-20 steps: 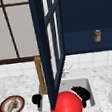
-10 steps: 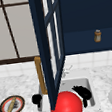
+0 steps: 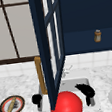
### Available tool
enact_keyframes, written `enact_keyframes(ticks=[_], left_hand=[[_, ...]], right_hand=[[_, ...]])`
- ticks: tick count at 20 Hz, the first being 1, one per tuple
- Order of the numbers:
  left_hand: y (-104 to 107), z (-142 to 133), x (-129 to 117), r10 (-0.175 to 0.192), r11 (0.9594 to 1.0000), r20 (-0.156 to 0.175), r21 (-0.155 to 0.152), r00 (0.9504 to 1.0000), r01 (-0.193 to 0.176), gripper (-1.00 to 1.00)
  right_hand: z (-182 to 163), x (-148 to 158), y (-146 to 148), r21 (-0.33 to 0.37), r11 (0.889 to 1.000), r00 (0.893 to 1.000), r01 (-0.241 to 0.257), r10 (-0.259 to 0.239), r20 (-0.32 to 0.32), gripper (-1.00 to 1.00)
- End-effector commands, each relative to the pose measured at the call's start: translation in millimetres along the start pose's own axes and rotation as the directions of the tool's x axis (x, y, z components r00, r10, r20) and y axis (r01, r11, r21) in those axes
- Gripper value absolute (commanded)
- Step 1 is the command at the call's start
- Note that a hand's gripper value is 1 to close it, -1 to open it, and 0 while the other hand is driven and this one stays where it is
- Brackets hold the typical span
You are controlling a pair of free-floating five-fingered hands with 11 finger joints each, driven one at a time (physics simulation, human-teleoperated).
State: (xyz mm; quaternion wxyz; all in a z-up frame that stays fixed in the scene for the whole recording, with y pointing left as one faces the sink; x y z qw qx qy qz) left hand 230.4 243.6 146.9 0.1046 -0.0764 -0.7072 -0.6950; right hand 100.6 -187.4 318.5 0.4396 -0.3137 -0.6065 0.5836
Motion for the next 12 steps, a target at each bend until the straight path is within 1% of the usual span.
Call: enact_keyframes(ticks=[1, 3, 6, 8, 9, 10, 11, 12], left_hand=[[0.0, 0.0, 0.0, 0.0, 1.0, 0.0, 0.0, 1.0, 0.0, 0.0], [0.0, 0.0, 0.0, 0.0, 1.0, 0.0, 0.0, 1.0, 0.0, 0.0], [0.0, 0.0, 0.0, 0.0, 1.0, 0.0, 0.0, 1.0, 0.0, 0.0], [0.0, 0.0, 0.0, 0.0, 1.0, 0.0, 0.0, 1.0, 0.0, 0.0], [0.0, 0.0, 0.0, 0.0, 1.0, 0.0, 0.0, 1.0, 0.0, 0.0], [0.0, 0.0, 0.0, 0.0, 1.0, 0.0, 0.0, 1.0, 0.0, 0.0], [0.0, 0.0, 0.0, 0.0, 1.0, 0.0, 0.0, 1.0, 0.0, 0.0], [0.0, 0.0, 0.0, 0.0, 1.0, 0.0, 0.0, 1.0, 0.0, 0.0]], right_hand=[[14.0, -6.8, -22.8, 0.007, 1.0, 0.999, 0.009, -0.009, -0.036, -1.0], [21.9, -9.6, -33.4, 0.01, 1.0, 0.999, 0.011, -0.011, -0.044, -1.0], [41.9, -10.7, -43.5, -0.004, 1.0, 0.998, 0.017, -0.017, -0.054, -1.0], [53.9, -6.6, -47.4, -0.012, 1.0, 0.998, 0.006, -0.007, -0.067, -1.0], [59.3, -3.4, -45.5, -0.025, 1.0, 0.997, -0.002, -0.001, -0.083, -1.0], [63.5, 0.8, -41.1, -0.065, 0.998, 0.997, -0.023, 0.017, -0.081, -1.0], [67.4, 1.3, -43.6, -0.091, 0.995, 0.995, -0.035, 0.027, -0.092, -1.0], [73.2, 2.9, -42.9, -0.103, 0.994, 0.994, -0.041, 0.03, -0.106, -1.0]])
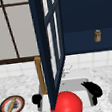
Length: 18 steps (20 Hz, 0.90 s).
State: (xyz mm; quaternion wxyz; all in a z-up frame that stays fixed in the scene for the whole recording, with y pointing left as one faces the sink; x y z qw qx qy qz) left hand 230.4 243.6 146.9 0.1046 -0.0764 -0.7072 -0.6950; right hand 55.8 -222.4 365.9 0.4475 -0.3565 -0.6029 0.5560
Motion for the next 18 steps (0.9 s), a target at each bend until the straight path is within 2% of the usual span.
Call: enact_keyframes(ticks=[1, 2, 7, 12, 16, 18], left_hand=[[0.0, 0.0, 0.0, 0.0, 1.0, 0.0, 0.0, 1.0, 0.0, 0.0], [0.0, 0.0, 0.0, 0.0, 1.0, 0.0, 0.0, 1.0, 0.0, 0.0], [0.0, 0.0, 0.0, 0.0, 1.0, 0.0, 0.0, 1.0, 0.0, 0.0], [0.0, 0.0, 0.0, 0.0, 1.0, 0.0, 0.0, 1.0, 0.0, 0.0], [0.0, 0.0, 0.0, 0.0, 1.0, 0.0, 0.0, 1.0, 0.0, 0.0], [0.0, 0.0, 0.0, 0.0, 1.0, 0.0, 0.0, 1.0, 0.0, 0.0]], right_hand=[[19.2, 6.7, -0.8, -0.048, 0.999, 0.999, -0.019, 0.017, -0.046, -1.0], [19.0, 7.7, -7.4, -0.044, 0.999, 0.996, -0.013, 0.009, -0.086, -1.0], [31.0, 0.7, -50.5, -0.001, 0.999, 0.99, 0.035, -0.034, -0.138, -1.0], [40.8, -4.9, -88.5, 0.011, 0.999, 0.982, 0.031, -0.028, -0.189, -1.0], [47.1, -9.4, -121.8, 0.004, 0.999, 0.969, 0.032, -0.03, -0.244, -1.0], [48.0, -10.8, -138.4, 0.005, 0.999, 0.958, 0.032, -0.029, -0.284, -1.0]])
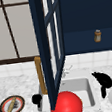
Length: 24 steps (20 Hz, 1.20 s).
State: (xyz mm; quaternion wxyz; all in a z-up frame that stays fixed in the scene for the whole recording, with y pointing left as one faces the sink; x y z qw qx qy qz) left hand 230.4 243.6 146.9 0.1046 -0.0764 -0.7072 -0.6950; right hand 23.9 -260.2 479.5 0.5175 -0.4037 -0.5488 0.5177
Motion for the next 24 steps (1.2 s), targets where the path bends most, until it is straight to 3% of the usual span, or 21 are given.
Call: enact_keyframes(ticks=[1, 5, 10, 17, 24], left_hand=[[0.0, 0.0, 0.0, 0.0, 1.0, 0.0, 0.0, 1.0, 0.0, 0.0], [0.0, 0.0, 0.0, 0.0, 1.0, 0.0, 0.0, 1.0, 0.0, 0.0], [0.0, 0.0, 0.0, 0.0, 1.0, 0.0, 0.0, 1.0, 0.0, 0.0], [0.0, 0.0, 0.0, 0.0, 1.0, 0.0, 0.0, 1.0, 0.0, 0.0], [0.0, 0.0, 0.0, 0.0, 1.0, 0.0, 0.0, 1.0, 0.0, 0.0]], right_hand=[[3.6, -4.3, -31.8, -0.008, 1.0, 0.995, 0.02, -0.021, -0.094, -1.0], [11.0, -8.2, -65.1, -0.018, 0.999, 0.986, 0.031, -0.033, -0.162, -1.0], [19.7, -11.5, -104.6, -0.012, 0.999, 0.967, 0.037, -0.039, -0.25, -1.0], [28.7, -12.0, -159.8, -0.015, 1.0, 0.931, 0.017, -0.021, -0.364, -1.0], [35.0, -4.9, -215.8, -0.018, 1.0, 0.885, 0.01, -0.018, -0.465, -1.0]])
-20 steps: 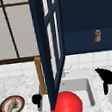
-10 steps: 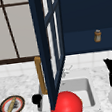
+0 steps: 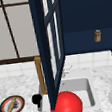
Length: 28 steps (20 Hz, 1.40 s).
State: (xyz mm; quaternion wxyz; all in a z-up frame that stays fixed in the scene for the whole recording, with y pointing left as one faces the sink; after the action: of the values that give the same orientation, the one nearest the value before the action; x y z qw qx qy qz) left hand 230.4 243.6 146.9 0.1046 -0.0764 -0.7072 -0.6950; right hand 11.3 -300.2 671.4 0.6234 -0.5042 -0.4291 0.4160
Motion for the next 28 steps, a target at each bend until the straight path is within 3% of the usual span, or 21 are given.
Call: enact_keyframes(ticks=[1, 9, 13, 16, 23, 28], left_hand=[[0.0, 0.0, 0.0, 0.0, 1.0, 0.0, 0.0, 1.0, 0.0, 0.0], [0.0, 0.0, 0.0, 0.0, 1.0, 0.0, 0.0, 1.0, 0.0, 0.0], [0.0, 0.0, 0.0, 0.0, 1.0, 0.0, 0.0, 1.0, 0.0, 0.0], [0.0, 0.0, 0.0, 0.0, 1.0, 0.0, 0.0, 1.0, 0.0, 0.0], [0.0, 0.0, 0.0, 0.0, 1.0, 0.0, 0.0, 1.0, 0.0, 0.0], [0.0, 0.0, 0.0, 0.0, 1.0, 0.0, 0.0, 1.0, 0.0, 0.0]], right_hand=[[6.1, 2.9, -30.3, -0.008, 1.0, 0.998, 0.008, -0.009, -0.067, -1.0], [16.7, 12.4, -94.3, -0.031, 0.999, 0.993, -0.009, 0.005, -0.115, -1.0], [11.0, 18.7, -126.8, -0.011, 1.0, 0.995, -0.015, 0.014, -0.102, -1.0], [12.3, 27.1, -141.1, -0.049, 0.999, 0.996, 0.0, -0.004, -0.093, -1.0], [10.7, 37.1, -171.8, -0.02, 0.999, 0.998, -0.026, 0.027, 0.051, -1.0], [12.1, 38.3, -187.7, -0.019, 0.999, 0.981, -0.029, 0.032, 0.194, -1.0]])
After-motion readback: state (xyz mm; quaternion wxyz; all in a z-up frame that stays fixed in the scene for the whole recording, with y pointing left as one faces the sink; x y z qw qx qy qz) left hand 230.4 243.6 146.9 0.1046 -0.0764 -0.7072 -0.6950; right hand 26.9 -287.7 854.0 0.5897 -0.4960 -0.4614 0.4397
